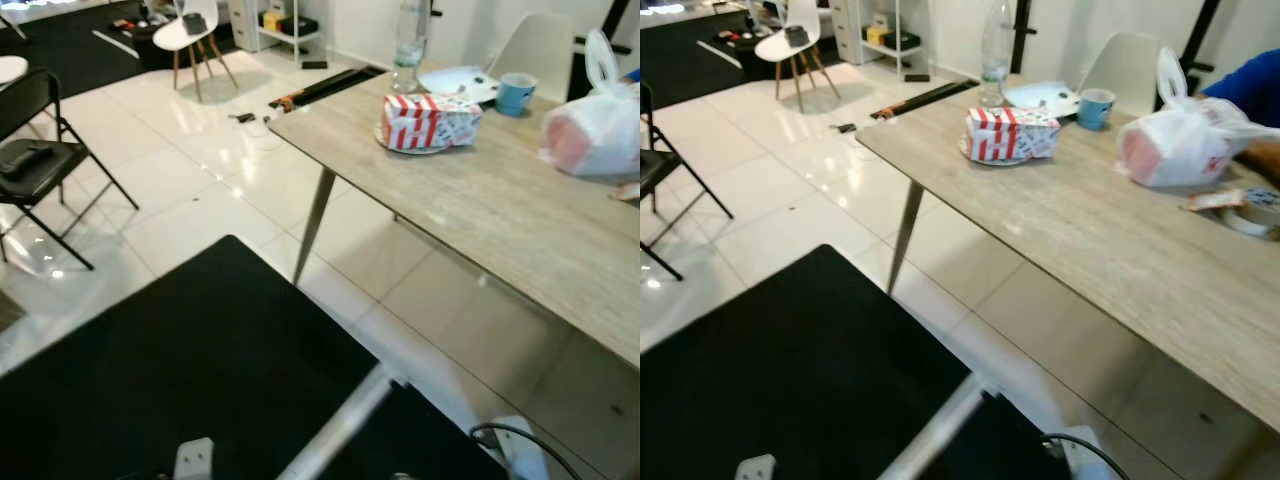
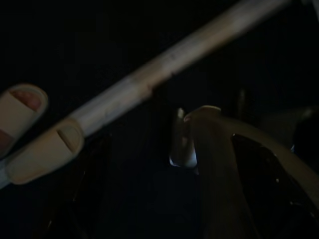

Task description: Restocking fridge

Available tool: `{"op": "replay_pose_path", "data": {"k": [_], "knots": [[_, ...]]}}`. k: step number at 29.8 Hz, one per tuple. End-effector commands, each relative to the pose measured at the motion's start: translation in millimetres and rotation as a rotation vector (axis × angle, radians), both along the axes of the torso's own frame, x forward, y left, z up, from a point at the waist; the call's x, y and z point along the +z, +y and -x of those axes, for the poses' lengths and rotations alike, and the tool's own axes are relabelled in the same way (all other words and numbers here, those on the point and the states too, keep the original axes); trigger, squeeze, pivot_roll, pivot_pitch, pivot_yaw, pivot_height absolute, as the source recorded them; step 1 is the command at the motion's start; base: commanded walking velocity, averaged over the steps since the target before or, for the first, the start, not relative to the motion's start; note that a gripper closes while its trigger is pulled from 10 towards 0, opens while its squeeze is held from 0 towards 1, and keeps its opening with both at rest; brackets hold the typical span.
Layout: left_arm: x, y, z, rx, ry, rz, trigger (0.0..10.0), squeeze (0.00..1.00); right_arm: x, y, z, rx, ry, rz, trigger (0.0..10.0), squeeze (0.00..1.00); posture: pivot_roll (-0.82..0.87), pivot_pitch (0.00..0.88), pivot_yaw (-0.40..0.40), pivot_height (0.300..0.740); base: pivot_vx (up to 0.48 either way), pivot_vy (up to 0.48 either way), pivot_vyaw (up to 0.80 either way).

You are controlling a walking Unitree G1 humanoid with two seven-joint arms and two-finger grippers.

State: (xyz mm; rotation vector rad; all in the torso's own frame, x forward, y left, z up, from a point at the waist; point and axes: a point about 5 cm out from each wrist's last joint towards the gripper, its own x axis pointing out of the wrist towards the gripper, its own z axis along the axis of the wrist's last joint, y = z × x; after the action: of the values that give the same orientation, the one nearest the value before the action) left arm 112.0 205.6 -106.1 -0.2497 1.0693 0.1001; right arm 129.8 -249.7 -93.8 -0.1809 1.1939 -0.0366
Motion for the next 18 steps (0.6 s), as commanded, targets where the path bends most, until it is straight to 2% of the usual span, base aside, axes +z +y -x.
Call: {"op": "replay_pose_path", "data": {"k": [1,18], "knots": [[-2.7,0.2,9.4,0.006,0.030,-0.001,10.0,0.00,1.0,1.9,-4.3,-0.001,-0.019,-0.004,10.0,0.00,-0.03,0.000,0.020,0.740,0.368,0.000,0.00],[-2.7,0.2,9.5,0.003,0.031,-0.001,10.0,0.00,1.8,3.4,-7.6,0.000,-0.029,-0.019,10.0,0.00,-0.03,0.000,0.022,0.740,0.371,0.000,0.00]]}}
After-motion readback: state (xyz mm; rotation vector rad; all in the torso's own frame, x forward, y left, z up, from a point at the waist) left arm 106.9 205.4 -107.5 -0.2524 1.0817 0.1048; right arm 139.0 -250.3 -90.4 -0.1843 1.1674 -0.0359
